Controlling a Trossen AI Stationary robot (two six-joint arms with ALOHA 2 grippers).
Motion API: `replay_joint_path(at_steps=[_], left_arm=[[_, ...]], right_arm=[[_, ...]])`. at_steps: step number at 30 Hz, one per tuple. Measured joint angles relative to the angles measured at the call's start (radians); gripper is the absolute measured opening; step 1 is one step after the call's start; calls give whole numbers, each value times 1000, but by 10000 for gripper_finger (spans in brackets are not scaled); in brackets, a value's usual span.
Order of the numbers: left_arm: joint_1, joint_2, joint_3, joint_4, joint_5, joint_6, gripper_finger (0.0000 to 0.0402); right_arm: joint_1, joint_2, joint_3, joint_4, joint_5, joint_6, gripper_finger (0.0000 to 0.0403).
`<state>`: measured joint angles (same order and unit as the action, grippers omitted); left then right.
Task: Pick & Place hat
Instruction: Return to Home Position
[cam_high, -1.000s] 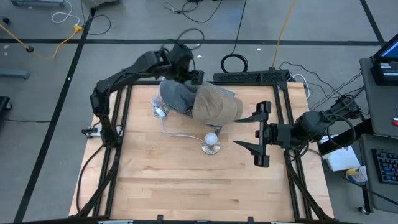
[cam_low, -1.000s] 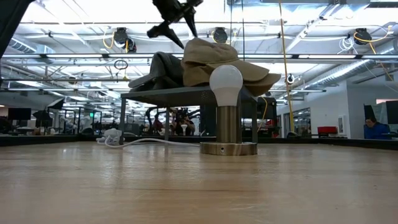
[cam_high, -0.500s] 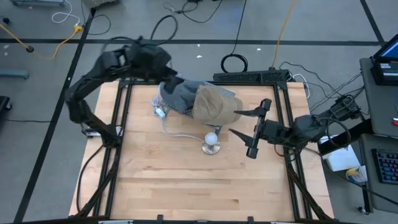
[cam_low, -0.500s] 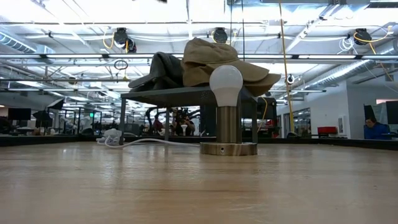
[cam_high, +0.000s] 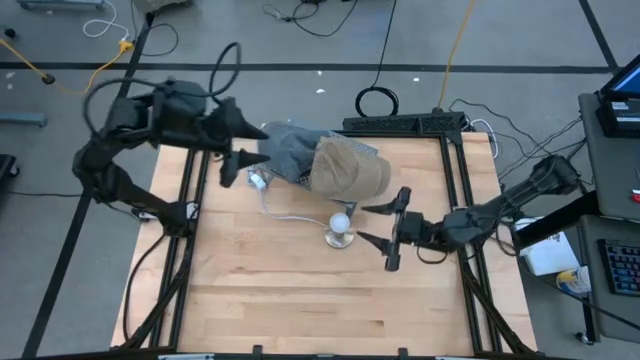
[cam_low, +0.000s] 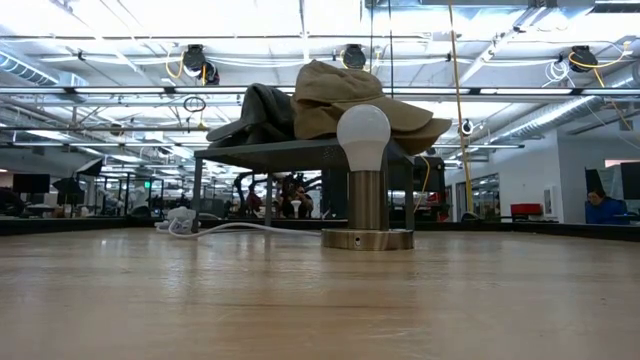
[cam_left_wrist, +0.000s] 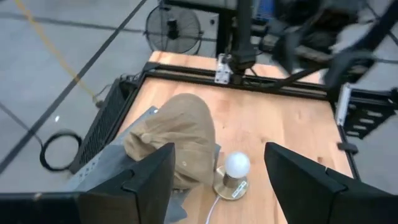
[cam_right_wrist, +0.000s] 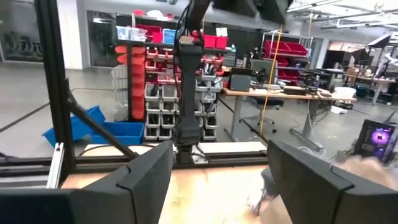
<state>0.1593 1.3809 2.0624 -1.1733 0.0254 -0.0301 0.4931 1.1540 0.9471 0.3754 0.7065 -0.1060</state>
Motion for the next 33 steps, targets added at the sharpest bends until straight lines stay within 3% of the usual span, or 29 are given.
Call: replay_joint_path(at_steps=[5,11,24,33], left_arm=[[-17,-53,0,-5,0,56,263],[-39,-147,-101,34,27,93,270],[-106,-585,-936,609,63,27,248],[-177,-847,-1386,1009,61,10,256]], right_arm=[[7,1,-187,286,-21,94,254],[14,-4,-342,469,-190,37,254],[13,-55,-628,507,-266,195,254],[13,-120,-809,662,-266,249,254]])
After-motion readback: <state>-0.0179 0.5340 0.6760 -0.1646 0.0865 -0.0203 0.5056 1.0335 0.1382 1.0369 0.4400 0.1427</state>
